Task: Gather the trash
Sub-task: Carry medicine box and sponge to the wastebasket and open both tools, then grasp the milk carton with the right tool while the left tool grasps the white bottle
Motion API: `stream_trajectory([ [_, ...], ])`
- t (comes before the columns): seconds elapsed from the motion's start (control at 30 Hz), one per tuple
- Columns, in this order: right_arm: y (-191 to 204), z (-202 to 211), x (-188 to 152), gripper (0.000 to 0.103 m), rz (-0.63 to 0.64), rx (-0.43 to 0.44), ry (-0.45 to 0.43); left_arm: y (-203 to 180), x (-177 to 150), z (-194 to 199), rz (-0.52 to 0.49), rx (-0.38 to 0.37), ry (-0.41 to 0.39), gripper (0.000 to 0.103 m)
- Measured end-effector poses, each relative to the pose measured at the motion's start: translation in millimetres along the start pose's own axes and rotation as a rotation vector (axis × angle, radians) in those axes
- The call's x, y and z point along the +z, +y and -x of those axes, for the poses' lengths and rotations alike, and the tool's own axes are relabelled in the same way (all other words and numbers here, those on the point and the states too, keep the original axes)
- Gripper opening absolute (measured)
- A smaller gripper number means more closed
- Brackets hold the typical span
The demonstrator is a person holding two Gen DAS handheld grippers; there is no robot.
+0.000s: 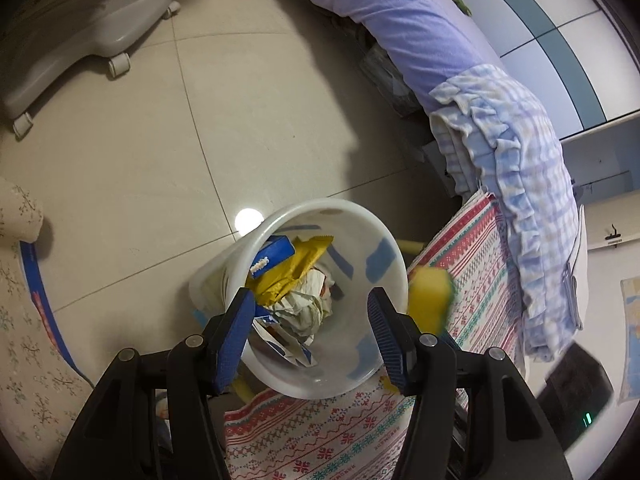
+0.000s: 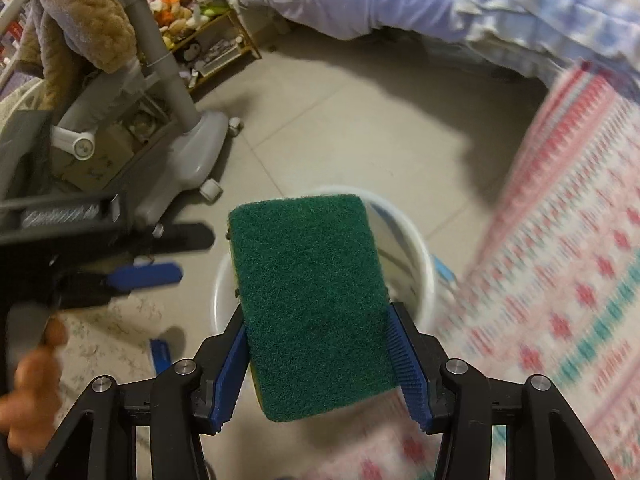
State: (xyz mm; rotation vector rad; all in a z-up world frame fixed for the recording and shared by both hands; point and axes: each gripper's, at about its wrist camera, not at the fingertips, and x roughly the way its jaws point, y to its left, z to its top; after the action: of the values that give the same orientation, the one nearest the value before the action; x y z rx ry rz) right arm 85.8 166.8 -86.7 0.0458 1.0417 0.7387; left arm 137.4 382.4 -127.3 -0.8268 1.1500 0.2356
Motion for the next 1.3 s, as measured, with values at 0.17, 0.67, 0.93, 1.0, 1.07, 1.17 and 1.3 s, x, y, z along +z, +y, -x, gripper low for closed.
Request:
stream_trajectory([
  [0.17,2.0,-43.7,13.6,0.064,-0.003,-0.092,0.073,-4.9,-0.8,1.7,-0.024,-0.009,-0.003,0.061],
  [0.67,-26.1,-4.4,-8.8,0.064,-0.023,-0.115,0.069,-36.0,-30.1,16.6,-0.072,-0.032,0.006,0.061],
  [0.93,-51.5,64.7,-26.3,0.064,0.018,-0.187,0.051,-76.0,-75.5,55.6,-0.145,-0.099,-0.020,0.061],
  [1.0,-65.2,92.5,-30.6,0.064,0.014,-0.205,0.037,-87.1,-91.8,69.2,-0.161,-0.111,-0.034,0.061],
  [1.07,-83.9,124.4,-37.6,0.064,0.003,-0.239,0.019,-97.9,-109.2,84.8,-0.180,-0.115,-0.074,0.061],
  [1.17,-110.8,164.5,-51.8,0.066,-0.020,-0.270,-0.012,-112.5,-139.5,101.5,-0.199,-0.118,-0.123,0.067],
  [1.3,-158.3,213.1,-79.2,0.071,-0.121,-0.280,-0.087,-133.2,-179.3,99.6,-0.236,-0.106,-0.108,0.068],
])
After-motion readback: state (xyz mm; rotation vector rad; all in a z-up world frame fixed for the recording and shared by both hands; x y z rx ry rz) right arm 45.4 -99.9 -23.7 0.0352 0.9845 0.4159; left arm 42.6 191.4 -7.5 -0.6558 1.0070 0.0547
